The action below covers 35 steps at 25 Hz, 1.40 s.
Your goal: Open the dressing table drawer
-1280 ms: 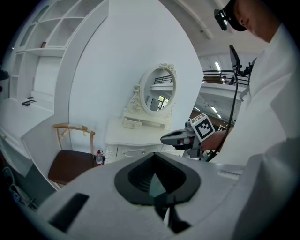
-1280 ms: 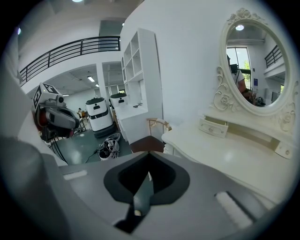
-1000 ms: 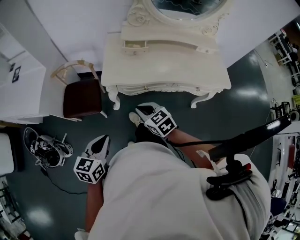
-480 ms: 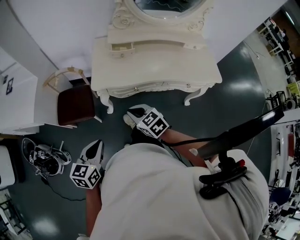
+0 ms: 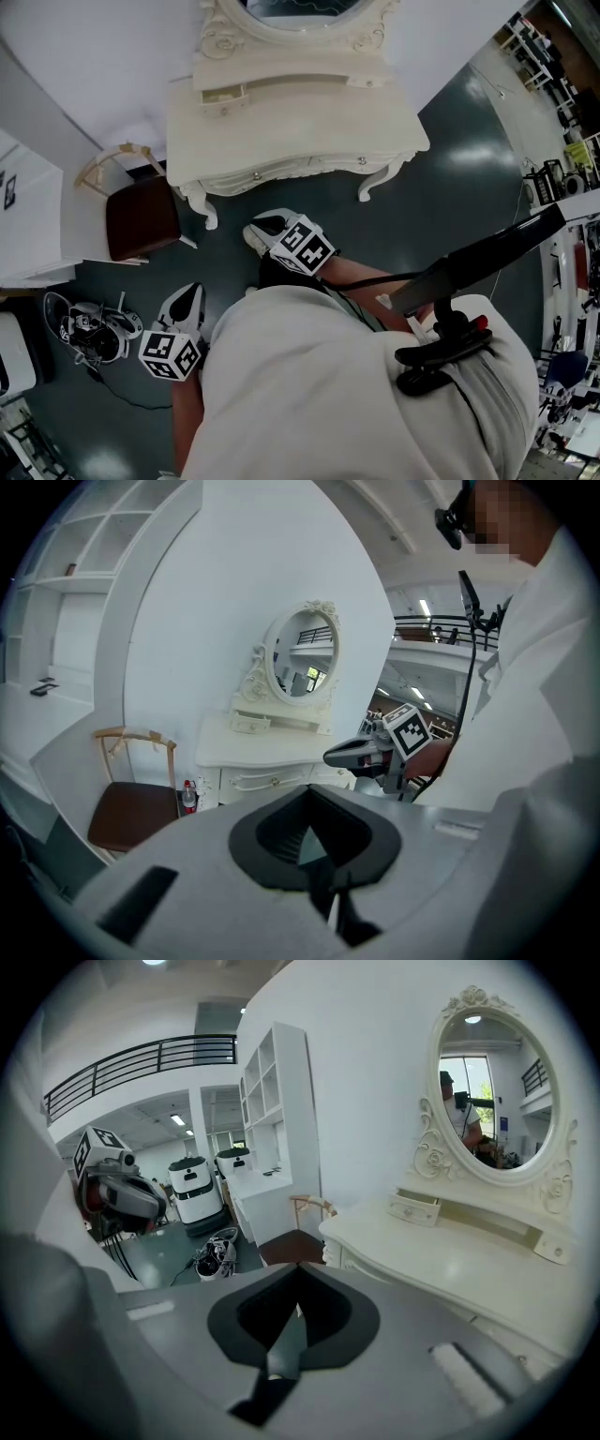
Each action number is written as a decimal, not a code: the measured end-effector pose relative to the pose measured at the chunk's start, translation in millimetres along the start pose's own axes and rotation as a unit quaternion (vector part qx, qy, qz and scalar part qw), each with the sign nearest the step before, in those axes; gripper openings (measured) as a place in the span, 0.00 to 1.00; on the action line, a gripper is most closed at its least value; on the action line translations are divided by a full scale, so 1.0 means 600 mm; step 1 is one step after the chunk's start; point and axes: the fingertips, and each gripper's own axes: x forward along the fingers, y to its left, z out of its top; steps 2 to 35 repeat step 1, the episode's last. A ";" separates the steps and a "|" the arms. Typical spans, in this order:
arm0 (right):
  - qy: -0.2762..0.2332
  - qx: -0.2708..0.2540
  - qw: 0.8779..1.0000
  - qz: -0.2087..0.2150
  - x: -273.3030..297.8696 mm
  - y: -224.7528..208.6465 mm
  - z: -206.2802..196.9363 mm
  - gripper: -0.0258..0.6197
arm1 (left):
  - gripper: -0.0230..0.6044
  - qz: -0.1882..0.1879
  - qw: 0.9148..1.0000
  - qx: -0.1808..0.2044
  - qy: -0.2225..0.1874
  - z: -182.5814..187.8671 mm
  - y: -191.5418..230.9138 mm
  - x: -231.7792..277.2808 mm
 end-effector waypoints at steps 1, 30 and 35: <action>0.000 0.001 1.000 -0.001 -0.004 -0.001 -0.003 0.04 | 0.04 -0.002 1.000 0.001 0.001 -0.002 -0.004 0.001; 0.000 0.001 1.000 -0.001 -0.004 -0.001 -0.003 0.04 | 0.04 -0.002 1.000 0.001 0.001 -0.002 -0.004 0.001; 0.000 0.001 1.000 -0.001 -0.004 -0.001 -0.003 0.04 | 0.04 -0.002 1.000 0.001 0.001 -0.002 -0.004 0.001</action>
